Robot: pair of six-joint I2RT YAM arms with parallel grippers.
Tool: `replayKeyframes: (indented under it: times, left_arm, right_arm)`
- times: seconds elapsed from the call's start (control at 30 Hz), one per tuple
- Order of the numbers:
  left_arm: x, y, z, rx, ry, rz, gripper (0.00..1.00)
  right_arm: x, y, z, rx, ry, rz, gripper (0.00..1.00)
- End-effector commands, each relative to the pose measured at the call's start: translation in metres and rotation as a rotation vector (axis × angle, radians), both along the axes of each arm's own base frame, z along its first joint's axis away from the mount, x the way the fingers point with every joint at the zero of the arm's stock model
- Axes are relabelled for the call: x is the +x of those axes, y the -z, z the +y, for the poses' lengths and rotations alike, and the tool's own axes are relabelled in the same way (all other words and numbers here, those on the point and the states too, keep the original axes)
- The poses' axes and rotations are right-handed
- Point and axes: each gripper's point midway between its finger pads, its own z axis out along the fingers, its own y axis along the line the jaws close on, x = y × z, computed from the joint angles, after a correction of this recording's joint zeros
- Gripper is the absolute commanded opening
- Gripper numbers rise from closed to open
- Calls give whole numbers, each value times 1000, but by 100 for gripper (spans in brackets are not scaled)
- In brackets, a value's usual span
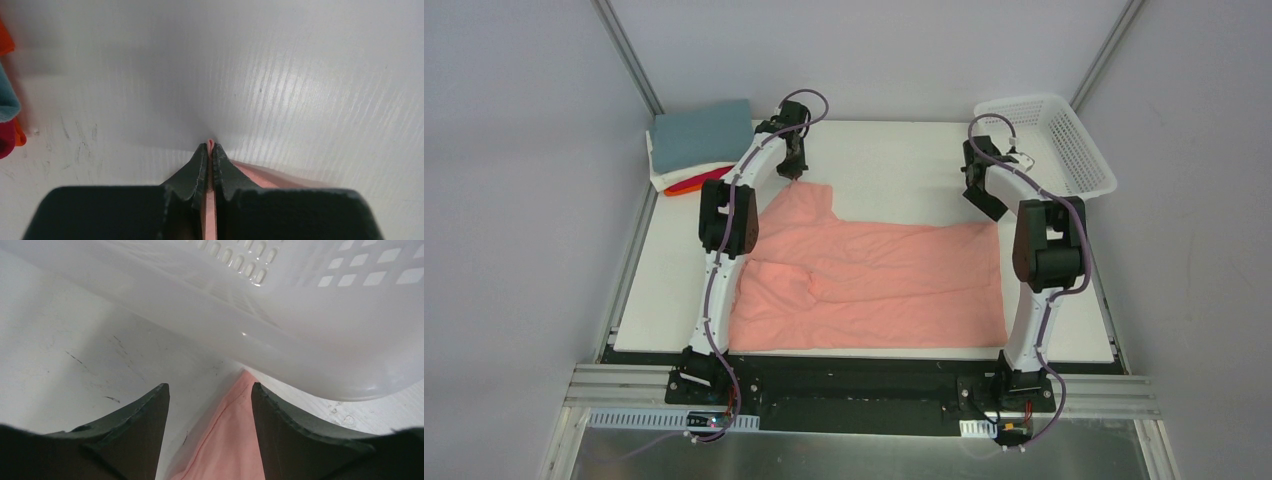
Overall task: Fold and stack the t-shirts
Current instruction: Grab the side of the flattened tshirt furthest away from the robot with both arms
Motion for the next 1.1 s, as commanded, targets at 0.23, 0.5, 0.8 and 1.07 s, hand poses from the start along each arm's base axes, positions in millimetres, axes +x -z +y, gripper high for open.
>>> replayKeyframes:
  times: [0.23, 0.5, 0.8, 1.07]
  left_arm:
    - [-7, -41, 6, -17, -19, -42, 0]
    - [-16, -56, 5, -35, -12, -58, 0]
    - [-39, -98, -7, -129, 37, -112, 0]
    - [-100, -109, -7, -141, 35, -134, 0]
  right_arm:
    - [-32, 17, 8, -27, 39, 163, 61]
    - [-36, 8, 5, -57, 38, 159, 34]
    - [-26, -18, 15, -53, -21, 93, 0]
    - [-50, -40, 28, 7, -76, 24, 0]
